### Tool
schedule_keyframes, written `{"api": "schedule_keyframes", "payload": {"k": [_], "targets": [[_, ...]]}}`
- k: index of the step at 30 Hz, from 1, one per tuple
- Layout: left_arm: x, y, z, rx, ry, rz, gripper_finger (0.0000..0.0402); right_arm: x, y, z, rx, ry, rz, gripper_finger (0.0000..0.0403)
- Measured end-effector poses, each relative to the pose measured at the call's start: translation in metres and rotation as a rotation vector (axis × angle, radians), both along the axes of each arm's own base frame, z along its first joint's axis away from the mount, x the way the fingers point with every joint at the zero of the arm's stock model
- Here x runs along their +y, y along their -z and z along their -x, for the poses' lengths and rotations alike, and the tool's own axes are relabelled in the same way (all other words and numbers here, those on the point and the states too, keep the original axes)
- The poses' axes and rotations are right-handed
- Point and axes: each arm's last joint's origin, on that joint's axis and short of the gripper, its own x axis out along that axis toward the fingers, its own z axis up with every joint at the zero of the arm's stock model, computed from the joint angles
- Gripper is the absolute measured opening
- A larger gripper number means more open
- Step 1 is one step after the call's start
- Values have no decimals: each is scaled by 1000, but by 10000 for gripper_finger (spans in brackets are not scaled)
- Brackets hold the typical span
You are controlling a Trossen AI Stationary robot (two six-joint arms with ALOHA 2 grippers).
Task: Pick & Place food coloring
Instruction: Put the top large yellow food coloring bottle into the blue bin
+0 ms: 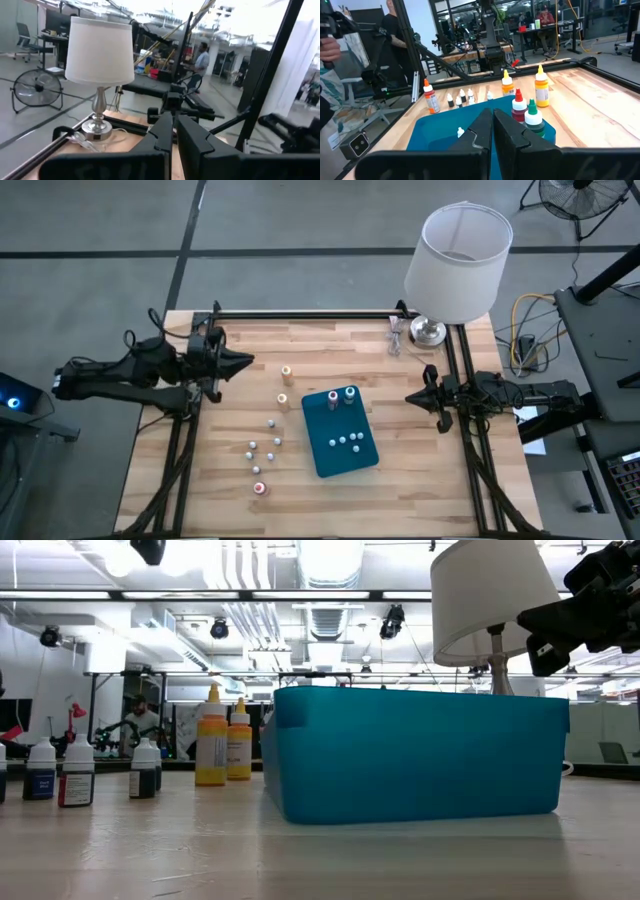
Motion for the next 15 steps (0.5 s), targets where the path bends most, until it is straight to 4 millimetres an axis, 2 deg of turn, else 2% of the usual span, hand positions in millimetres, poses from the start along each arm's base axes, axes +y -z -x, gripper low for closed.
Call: {"api": "schedule_keyframes", "payload": {"k": [5, 15], "targets": [[0, -10, -12, 29, -7, -63, 0, 0, 0, 0, 0, 0, 0, 9], [1, -24, -33, 49, -47, -66, 0, 0, 0, 0, -1, 0, 0, 9]]}}
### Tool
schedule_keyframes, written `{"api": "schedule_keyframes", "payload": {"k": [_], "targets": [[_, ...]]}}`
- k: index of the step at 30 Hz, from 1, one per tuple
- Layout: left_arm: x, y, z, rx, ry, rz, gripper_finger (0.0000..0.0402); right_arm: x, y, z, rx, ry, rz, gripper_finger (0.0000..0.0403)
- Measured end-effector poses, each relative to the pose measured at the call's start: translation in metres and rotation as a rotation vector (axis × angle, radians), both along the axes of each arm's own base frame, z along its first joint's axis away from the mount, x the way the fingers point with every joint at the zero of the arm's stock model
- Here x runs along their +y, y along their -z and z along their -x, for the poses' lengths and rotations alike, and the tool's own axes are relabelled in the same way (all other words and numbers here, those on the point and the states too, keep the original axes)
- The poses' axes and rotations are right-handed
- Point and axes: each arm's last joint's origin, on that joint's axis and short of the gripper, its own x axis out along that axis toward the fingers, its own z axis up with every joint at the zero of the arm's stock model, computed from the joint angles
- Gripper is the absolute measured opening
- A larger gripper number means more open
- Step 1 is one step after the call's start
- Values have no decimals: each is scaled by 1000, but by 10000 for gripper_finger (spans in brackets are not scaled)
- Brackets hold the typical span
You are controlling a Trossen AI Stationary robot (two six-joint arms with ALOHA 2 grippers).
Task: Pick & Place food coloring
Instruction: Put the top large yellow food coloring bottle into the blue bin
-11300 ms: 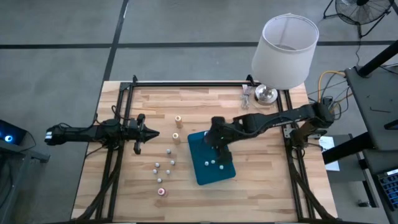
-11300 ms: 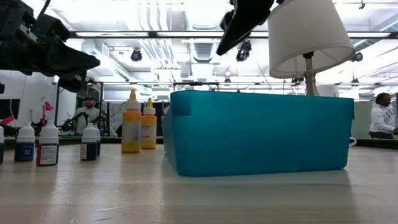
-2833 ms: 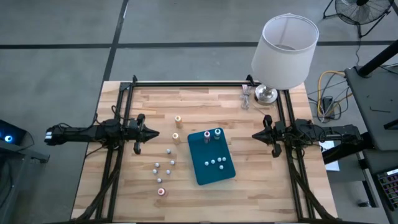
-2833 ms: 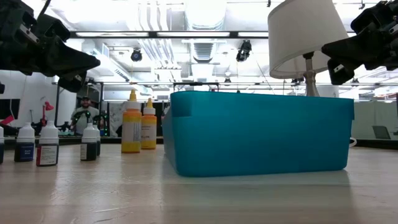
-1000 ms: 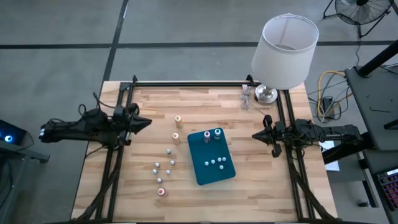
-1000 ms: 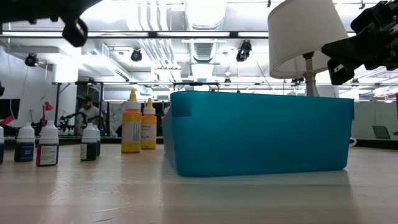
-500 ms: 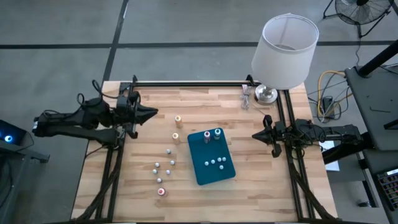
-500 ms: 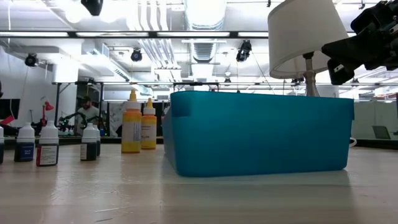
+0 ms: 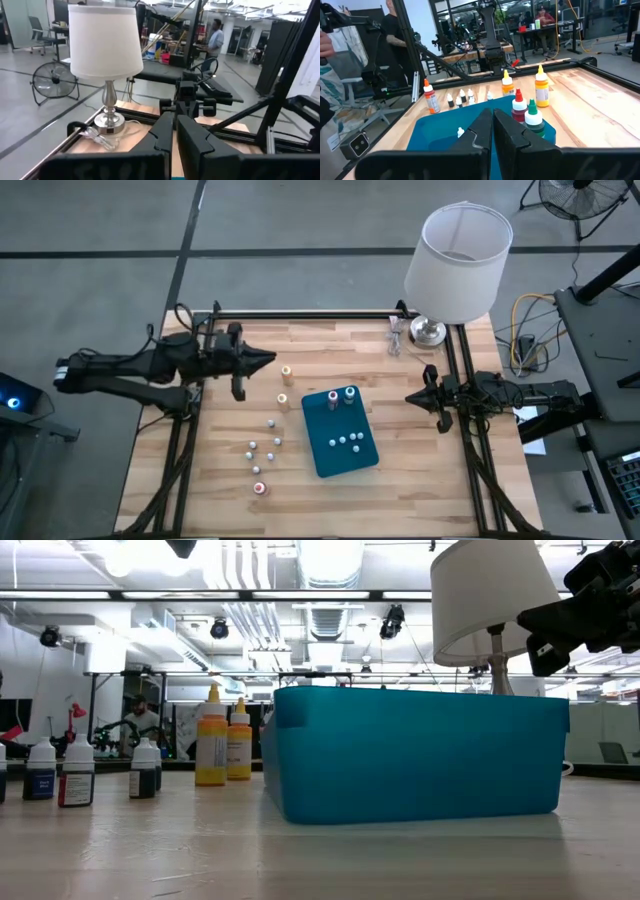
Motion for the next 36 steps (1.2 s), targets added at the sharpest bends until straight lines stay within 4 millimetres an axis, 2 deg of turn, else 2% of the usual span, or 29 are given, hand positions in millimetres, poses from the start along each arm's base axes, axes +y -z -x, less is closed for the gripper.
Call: {"api": "schedule_keyframes", "payload": {"k": [9, 16, 26, 30, 36], "targets": [[4, -20, -12, 42, -17, 26, 13, 0, 0, 0, 2, 0, 0, 9], [8, -44, -16, 126, -56, -33, 88, 0, 0, 0, 2, 0, 0, 9], [20, -62, -27, 336, -248, -89, 210, 0, 0, 0, 2, 0, 0, 9], [23, -70, -35, 424, -254, -123, 234, 0, 0, 0, 4, 0, 0, 9], [33, -78, -47, 639, -264, -159, 238, 0, 1, 0, 7, 0, 0, 9]]}}
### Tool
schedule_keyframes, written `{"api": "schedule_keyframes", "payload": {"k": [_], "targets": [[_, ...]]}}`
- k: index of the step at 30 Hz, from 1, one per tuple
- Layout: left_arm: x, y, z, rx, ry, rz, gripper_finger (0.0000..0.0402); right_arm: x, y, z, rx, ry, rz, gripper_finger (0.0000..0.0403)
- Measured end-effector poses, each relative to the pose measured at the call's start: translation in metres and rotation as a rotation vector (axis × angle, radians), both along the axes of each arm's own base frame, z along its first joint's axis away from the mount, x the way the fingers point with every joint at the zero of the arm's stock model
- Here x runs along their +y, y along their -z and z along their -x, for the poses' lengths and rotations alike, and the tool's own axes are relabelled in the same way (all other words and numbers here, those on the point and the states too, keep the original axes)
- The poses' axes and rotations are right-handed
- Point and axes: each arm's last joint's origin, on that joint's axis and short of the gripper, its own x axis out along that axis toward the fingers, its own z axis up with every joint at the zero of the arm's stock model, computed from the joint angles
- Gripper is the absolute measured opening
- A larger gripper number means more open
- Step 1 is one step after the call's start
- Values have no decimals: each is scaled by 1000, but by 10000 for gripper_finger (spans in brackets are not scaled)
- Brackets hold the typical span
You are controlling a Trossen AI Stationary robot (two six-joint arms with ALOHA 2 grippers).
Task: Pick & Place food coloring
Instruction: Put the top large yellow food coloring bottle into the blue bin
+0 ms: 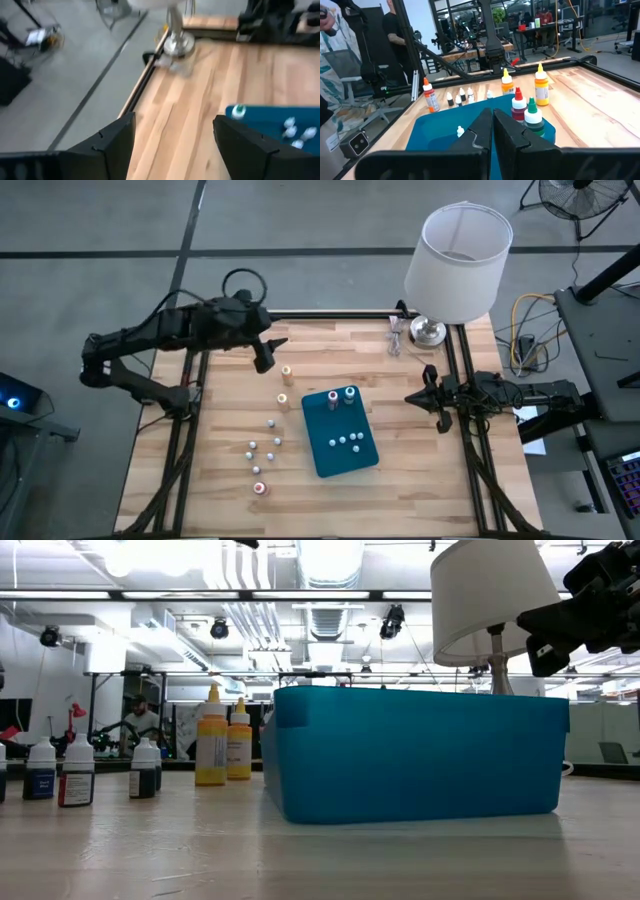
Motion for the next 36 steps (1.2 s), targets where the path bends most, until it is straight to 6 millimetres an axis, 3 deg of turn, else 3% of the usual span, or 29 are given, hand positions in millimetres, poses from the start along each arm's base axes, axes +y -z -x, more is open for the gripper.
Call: {"api": "schedule_keyframes", "payload": {"k": [11, 25, 36], "targets": [[15, -2, -15, 136, -51, 15, 236, 0, 0, 0, 0, 0, 0, 9], [15, 4, -15, 162, -67, 43, 235, 0, 0, 0, 0, 0, 0, 9], [17, 33, -28, 233, -55, 38, 235, 0, 0, 0, 0, 0, 0, 9]]}}
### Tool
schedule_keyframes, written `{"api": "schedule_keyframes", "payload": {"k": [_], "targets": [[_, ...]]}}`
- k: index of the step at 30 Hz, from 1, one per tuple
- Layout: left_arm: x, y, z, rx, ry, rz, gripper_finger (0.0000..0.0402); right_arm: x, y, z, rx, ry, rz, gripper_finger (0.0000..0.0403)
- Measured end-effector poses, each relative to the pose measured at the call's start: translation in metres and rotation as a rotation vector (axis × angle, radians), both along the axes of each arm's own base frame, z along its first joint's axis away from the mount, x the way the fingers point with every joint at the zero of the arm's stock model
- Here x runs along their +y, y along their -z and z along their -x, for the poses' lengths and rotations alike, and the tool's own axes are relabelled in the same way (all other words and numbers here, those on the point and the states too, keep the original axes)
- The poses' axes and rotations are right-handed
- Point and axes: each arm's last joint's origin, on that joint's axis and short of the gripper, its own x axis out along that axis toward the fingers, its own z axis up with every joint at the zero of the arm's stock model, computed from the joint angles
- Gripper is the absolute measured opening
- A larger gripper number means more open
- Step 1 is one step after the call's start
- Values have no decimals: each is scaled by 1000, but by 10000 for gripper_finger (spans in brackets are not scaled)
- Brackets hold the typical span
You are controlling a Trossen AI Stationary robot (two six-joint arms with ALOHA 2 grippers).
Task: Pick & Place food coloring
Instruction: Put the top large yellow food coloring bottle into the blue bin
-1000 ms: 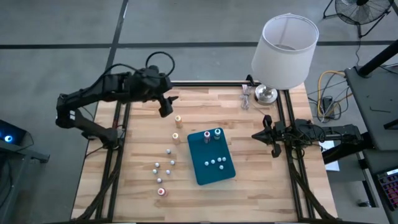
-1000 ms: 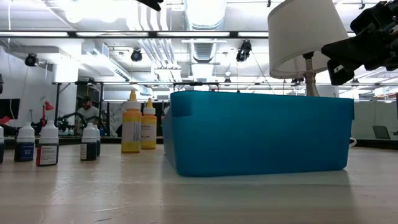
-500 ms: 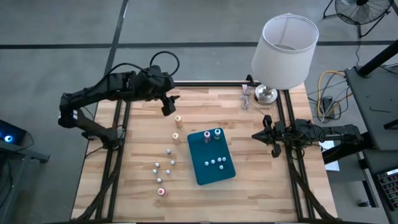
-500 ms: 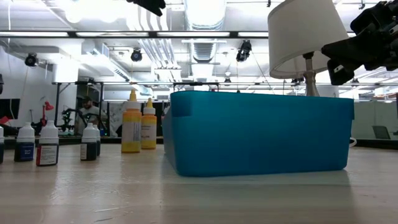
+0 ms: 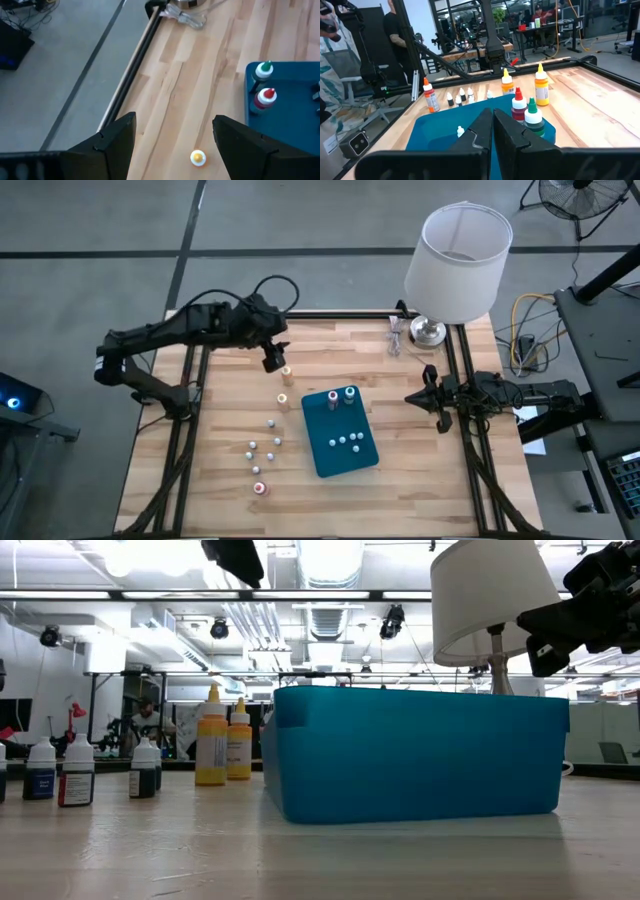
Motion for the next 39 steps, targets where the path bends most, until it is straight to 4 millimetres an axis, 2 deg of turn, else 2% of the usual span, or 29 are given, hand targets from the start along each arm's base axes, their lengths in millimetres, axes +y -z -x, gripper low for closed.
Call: {"api": "schedule_keyframes", "payload": {"k": [5, 13, 20, 29, 39], "targets": [[2, 22, -10, -6, 3, 1, 235, 0, 0, 0, -1, 0, 0, 9], [1, 65, -15, 73, -1, 45, 235, 0, 0, 0, -1, 0, 0, 9], [1, 91, -19, 70, 20, 100, 235, 0, 0, 0, 0, 0, 0, 9], [6, 95, -18, 68, 107, 215, 235, 0, 0, 0, 0, 0, 0, 9], [27, 97, -2, 183, 60, 234, 235, 0, 0, 0, -1, 0, 0, 9]]}}
